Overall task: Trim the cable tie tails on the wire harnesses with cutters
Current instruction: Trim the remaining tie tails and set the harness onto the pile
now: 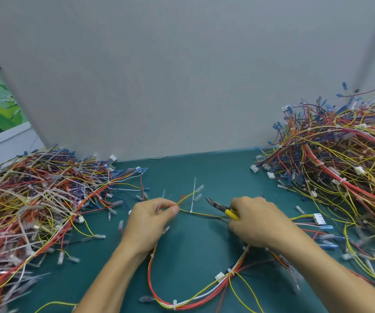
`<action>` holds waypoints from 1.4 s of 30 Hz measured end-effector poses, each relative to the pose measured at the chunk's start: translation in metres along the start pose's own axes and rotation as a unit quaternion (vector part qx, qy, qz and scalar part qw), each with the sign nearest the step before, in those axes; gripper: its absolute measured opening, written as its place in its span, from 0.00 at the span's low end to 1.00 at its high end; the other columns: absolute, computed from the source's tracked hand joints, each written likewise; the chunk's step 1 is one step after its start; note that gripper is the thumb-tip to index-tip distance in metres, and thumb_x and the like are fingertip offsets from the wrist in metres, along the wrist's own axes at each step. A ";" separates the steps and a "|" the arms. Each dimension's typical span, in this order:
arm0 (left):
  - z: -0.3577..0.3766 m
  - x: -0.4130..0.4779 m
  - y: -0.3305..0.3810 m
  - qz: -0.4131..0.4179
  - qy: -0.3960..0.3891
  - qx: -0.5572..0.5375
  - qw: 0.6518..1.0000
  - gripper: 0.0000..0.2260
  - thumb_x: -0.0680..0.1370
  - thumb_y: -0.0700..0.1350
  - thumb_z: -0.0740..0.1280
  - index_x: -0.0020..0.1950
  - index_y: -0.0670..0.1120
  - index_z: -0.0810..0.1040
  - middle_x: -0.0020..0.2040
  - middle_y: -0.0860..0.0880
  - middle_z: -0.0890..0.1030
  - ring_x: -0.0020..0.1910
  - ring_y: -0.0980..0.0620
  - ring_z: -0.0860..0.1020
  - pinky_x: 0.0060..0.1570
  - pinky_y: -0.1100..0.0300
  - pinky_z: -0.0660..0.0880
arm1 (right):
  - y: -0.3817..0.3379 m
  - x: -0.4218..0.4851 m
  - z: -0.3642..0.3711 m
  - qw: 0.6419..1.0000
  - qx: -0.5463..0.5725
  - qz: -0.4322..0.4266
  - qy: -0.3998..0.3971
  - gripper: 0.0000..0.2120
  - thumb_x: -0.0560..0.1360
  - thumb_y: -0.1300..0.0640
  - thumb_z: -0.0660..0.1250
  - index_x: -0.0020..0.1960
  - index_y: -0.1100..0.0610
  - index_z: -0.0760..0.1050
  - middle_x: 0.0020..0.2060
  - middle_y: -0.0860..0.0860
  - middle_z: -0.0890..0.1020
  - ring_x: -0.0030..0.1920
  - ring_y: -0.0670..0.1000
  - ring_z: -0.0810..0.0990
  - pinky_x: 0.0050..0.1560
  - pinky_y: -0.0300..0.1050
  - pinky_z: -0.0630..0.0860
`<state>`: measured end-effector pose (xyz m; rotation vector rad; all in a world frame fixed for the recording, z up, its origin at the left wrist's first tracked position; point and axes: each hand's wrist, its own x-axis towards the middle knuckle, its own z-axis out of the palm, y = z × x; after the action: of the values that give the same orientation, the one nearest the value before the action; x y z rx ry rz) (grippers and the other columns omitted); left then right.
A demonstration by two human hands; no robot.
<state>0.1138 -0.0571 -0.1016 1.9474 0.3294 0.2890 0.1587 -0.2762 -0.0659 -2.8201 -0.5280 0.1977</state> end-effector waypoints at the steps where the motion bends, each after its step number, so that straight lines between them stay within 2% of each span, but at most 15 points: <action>1: -0.003 0.003 -0.003 -0.004 0.046 0.018 0.999 0.07 0.74 0.43 0.72 0.36 0.51 0.83 0.26 0.52 0.74 0.28 0.52 0.70 0.30 0.60 0.65 | 0.000 0.000 0.000 1.000 0.000 0.000 0.000 0.04 0.74 0.54 0.60 0.47 0.53 0.71 0.37 0.51 0.71 0.43 0.59 0.72 0.40 0.47 0.68; 4: -0.015 0.009 -0.007 -0.037 0.174 0.141 0.974 0.03 0.73 0.44 0.71 0.40 0.50 0.83 0.35 0.50 0.82 0.39 0.45 0.80 0.38 0.57 0.69 | 0.000 0.000 -0.001 1.000 -0.004 0.000 -0.001 0.06 0.73 0.53 0.61 0.49 0.53 0.73 0.40 0.53 0.75 0.43 0.59 0.74 0.40 0.47 0.70; 6: -0.019 0.006 -0.006 -0.041 0.199 0.241 0.949 0.05 0.74 0.44 0.70 0.49 0.50 0.81 0.41 0.49 0.80 0.48 0.42 0.79 0.41 0.58 0.67 | -0.001 0.000 0.000 1.000 -0.010 -0.001 -0.005 0.07 0.73 0.53 0.62 0.50 0.52 0.74 0.42 0.53 0.76 0.43 0.59 0.74 0.40 0.46 0.70; 8: -0.018 0.002 -0.003 0.008 0.204 0.283 0.937 0.08 0.74 0.45 0.71 0.52 0.51 0.78 0.40 0.48 0.78 0.48 0.40 0.78 0.42 0.56 0.69 | -0.001 0.001 0.000 1.000 -0.013 -0.003 -0.008 0.07 0.73 0.53 0.62 0.49 0.53 0.73 0.42 0.53 0.76 0.43 0.59 0.75 0.40 0.46 0.70; 10: -0.009 0.000 0.005 0.083 0.182 0.313 0.928 0.04 0.74 0.46 0.70 0.48 0.52 0.79 0.37 0.46 0.80 0.45 0.40 0.78 0.42 0.54 0.72 | -0.001 0.000 0.000 1.000 -0.010 -0.004 -0.013 0.06 0.73 0.53 0.62 0.48 0.53 0.73 0.42 0.54 0.76 0.44 0.59 0.75 0.40 0.46 0.70; 12: 0.002 0.004 0.016 0.118 0.135 0.329 0.927 0.05 0.75 0.48 0.70 0.50 0.53 0.81 0.39 0.46 0.82 0.46 0.42 0.79 0.45 0.54 0.74 | -0.001 0.001 0.000 1.000 -0.005 -0.003 -0.016 0.07 0.72 0.53 0.62 0.49 0.53 0.73 0.43 0.54 0.77 0.45 0.59 0.76 0.41 0.46 0.71; 14: 0.011 0.013 0.024 0.114 0.079 0.323 0.936 0.10 0.75 0.51 0.70 0.55 0.53 0.81 0.42 0.47 0.83 0.50 0.45 0.78 0.50 0.55 0.74 | -0.001 0.000 -0.001 1.000 -0.001 -0.002 -0.020 0.07 0.72 0.53 0.62 0.49 0.53 0.75 0.44 0.54 0.78 0.46 0.59 0.77 0.41 0.46 0.72; 18: 0.022 0.033 0.033 0.107 -0.013 0.349 0.931 0.13 0.75 0.55 0.68 0.57 0.55 0.80 0.45 0.50 0.82 0.55 0.47 0.76 0.44 0.57 0.66 | -0.002 -0.002 -0.002 0.999 -0.006 -0.007 -0.031 0.09 0.72 0.52 0.64 0.50 0.52 0.78 0.43 0.54 0.77 0.45 0.59 0.76 0.38 0.43 0.69; 22: 0.020 0.046 0.025 0.127 -0.093 0.338 0.928 0.08 0.77 0.53 0.67 0.44 0.51 0.83 0.40 0.49 0.82 0.45 0.48 0.77 0.43 0.56 0.70 | -0.003 -0.003 -0.004 0.999 -0.022 -0.017 -0.035 0.06 0.70 0.53 0.65 0.44 0.54 0.76 0.36 0.52 0.73 0.40 0.59 0.74 0.30 0.40 0.62; 25: 0.014 0.043 0.012 0.105 -0.117 0.199 0.967 0.11 0.76 0.48 0.68 0.36 0.46 0.80 0.33 0.51 0.79 0.34 0.52 0.74 0.39 0.57 0.69 | -0.004 -0.005 -0.006 0.999 -0.042 -0.024 -0.025 0.06 0.70 0.53 0.65 0.44 0.54 0.76 0.35 0.51 0.72 0.39 0.59 0.73 0.30 0.41 0.62; 28: 0.008 0.034 0.002 0.069 -0.109 0.073 0.989 0.15 0.76 0.49 0.70 0.38 0.38 0.79 0.32 0.50 0.74 0.33 0.54 0.69 0.38 0.58 0.65 | -0.007 -0.007 -0.008 0.997 -0.066 -0.032 0.006 0.05 0.70 0.53 0.65 0.44 0.53 0.76 0.33 0.50 0.70 0.39 0.58 0.72 0.31 0.42 0.62; 31: 0.008 0.023 -0.005 0.057 -0.099 0.004 0.993 0.19 0.71 0.56 0.69 0.40 0.39 0.80 0.34 0.47 0.76 0.34 0.53 0.71 0.39 0.56 0.66 | -0.011 -0.008 -0.006 0.996 -0.075 -0.046 0.032 0.03 0.70 0.53 0.64 0.42 0.52 0.74 0.33 0.48 0.69 0.39 0.58 0.72 0.32 0.43 0.62; 35: 0.009 0.019 -0.010 0.066 -0.089 0.014 0.994 0.17 0.69 0.58 0.67 0.40 0.44 0.82 0.34 0.49 0.77 0.34 0.53 0.72 0.40 0.56 0.68 | -0.015 -0.008 0.001 0.990 -0.099 -0.064 0.072 0.06 0.72 0.52 0.63 0.47 0.51 0.76 0.40 0.49 0.69 0.44 0.58 0.73 0.39 0.45 0.65; 38: 0.009 0.019 -0.012 0.074 -0.088 0.018 0.993 0.18 0.69 0.58 0.67 0.39 0.42 0.81 0.33 0.48 0.74 0.35 0.53 0.69 0.40 0.55 0.66 | -0.019 -0.009 0.005 0.978 -0.149 -0.090 0.116 0.07 0.75 0.52 0.61 0.51 0.50 0.75 0.43 0.50 0.69 0.50 0.58 0.76 0.40 0.46 0.61; 42: 0.009 0.019 -0.012 0.073 -0.079 0.015 0.994 0.17 0.69 0.58 0.67 0.39 0.44 0.81 0.33 0.49 0.75 0.35 0.53 0.70 0.39 0.56 0.67 | -0.021 -0.008 0.010 0.967 -0.191 -0.104 0.134 0.08 0.75 0.54 0.61 0.53 0.51 0.74 0.49 0.51 0.73 0.52 0.58 0.74 0.42 0.49 0.60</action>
<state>0.1340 -0.0534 -0.1157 2.0131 0.0881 0.2232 0.1423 -0.2577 -0.0684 -3.0520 -0.8710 -0.3602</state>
